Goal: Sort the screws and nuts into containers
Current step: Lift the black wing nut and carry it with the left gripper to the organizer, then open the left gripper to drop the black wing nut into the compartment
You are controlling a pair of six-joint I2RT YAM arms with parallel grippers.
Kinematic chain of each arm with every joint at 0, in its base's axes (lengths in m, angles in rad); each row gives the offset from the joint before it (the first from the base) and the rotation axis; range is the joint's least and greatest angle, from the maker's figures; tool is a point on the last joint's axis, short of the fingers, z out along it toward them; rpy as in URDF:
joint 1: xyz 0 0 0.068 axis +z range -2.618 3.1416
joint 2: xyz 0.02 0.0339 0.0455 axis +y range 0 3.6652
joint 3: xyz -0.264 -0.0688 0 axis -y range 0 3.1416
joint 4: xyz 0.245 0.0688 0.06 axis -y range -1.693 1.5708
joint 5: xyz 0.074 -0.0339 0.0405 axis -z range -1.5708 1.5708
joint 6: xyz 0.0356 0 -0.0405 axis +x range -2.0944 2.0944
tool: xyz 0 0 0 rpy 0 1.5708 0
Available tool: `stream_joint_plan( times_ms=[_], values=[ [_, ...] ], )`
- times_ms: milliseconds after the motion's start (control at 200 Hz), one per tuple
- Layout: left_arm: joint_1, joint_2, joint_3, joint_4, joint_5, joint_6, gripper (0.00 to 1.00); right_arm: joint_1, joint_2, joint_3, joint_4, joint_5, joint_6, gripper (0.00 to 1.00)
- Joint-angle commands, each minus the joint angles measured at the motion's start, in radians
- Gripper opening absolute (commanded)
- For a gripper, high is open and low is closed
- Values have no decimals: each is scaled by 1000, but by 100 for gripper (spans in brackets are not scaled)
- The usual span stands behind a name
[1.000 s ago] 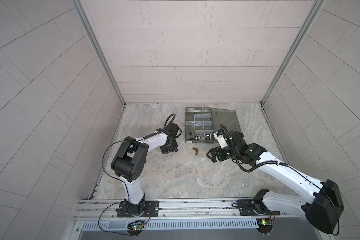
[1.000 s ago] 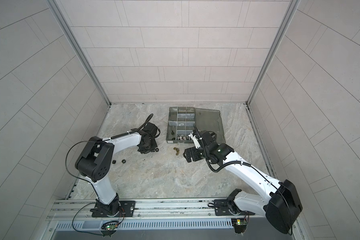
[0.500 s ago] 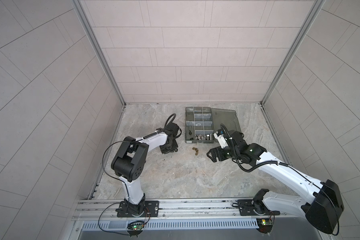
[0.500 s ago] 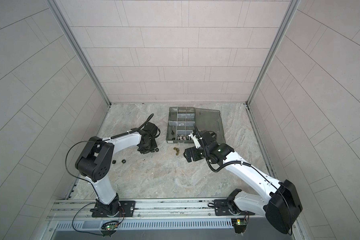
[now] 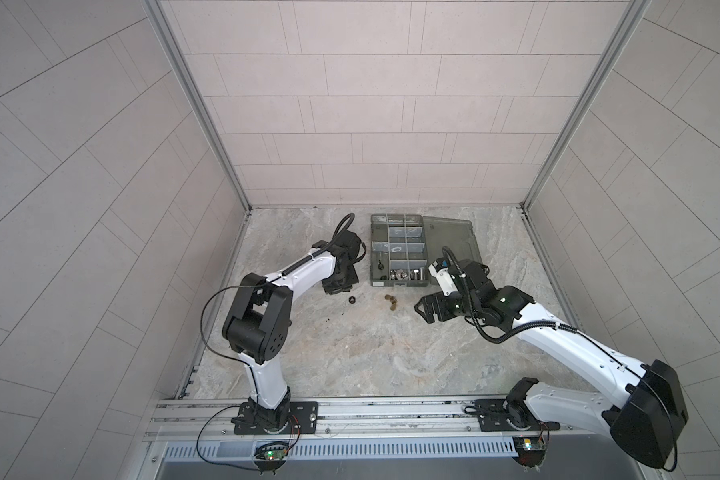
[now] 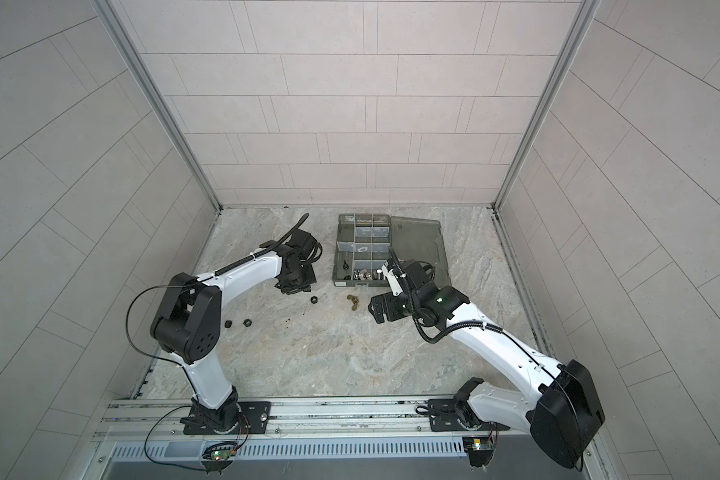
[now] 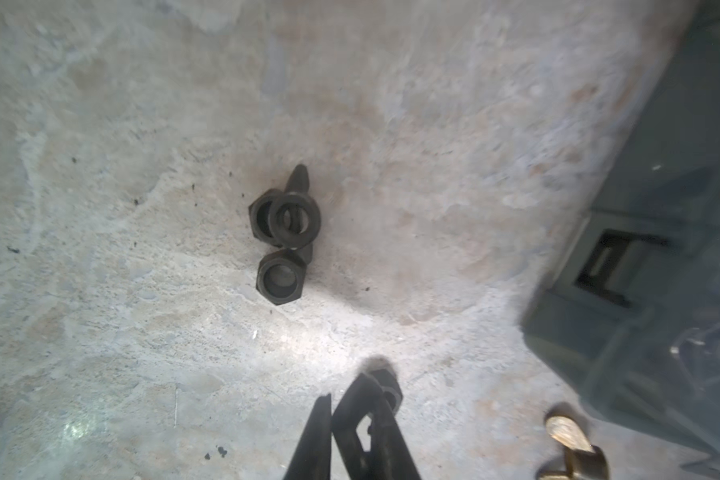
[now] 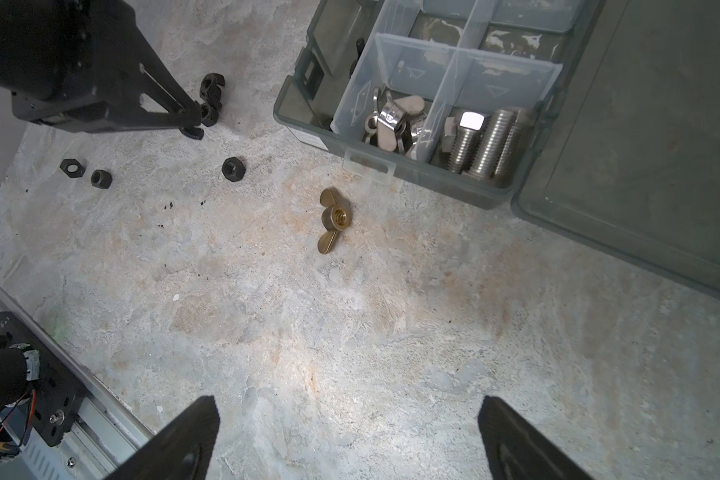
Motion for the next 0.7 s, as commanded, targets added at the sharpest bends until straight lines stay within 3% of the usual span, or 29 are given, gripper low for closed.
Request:
stream_joint_plan(
  times_ms=[0, 375, 691],
  values=[
    [-6, 26, 94, -50, -3, 21, 9, -8, -13, 15, 4, 10, -13, 99],
    [-68, 213, 391, -82, 33, 22, 10, -33, -10, 21, -15, 10, -22, 99],
    [-105, 321, 491, -85, 51, 18, 11, -64, -18, 21, -40, 6, -39, 99]
  ],
)
